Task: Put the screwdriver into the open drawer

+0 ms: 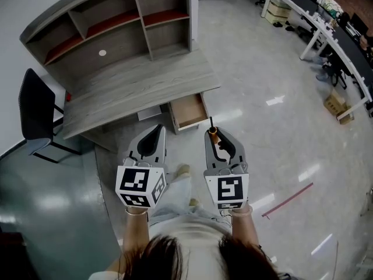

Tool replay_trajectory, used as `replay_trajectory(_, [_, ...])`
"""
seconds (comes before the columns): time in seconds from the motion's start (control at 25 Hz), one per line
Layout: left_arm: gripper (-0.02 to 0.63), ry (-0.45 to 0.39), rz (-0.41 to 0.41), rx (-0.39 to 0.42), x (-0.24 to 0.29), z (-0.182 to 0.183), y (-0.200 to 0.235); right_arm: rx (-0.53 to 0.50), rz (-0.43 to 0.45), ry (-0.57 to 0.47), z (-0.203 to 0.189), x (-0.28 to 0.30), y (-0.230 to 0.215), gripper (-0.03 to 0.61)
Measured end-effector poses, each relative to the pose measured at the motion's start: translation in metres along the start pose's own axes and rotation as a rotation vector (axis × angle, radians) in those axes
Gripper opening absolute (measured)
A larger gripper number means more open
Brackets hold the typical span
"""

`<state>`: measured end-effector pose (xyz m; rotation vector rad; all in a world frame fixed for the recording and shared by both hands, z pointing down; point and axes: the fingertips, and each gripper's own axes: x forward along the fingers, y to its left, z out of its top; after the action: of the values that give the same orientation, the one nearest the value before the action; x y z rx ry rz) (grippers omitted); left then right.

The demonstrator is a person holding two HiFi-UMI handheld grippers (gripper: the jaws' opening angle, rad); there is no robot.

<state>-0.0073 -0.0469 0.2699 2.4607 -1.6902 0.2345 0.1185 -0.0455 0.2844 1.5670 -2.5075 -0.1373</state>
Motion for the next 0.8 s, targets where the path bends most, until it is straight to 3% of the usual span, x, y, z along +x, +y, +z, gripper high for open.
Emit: replay_trajectory(0.8, [0.015, 0.065, 0.034, -0.049, 0.077, -0.018, 0.069, -0.053, 0.061, 0.071, -0.029, 0.106, -0.006, 0.084])
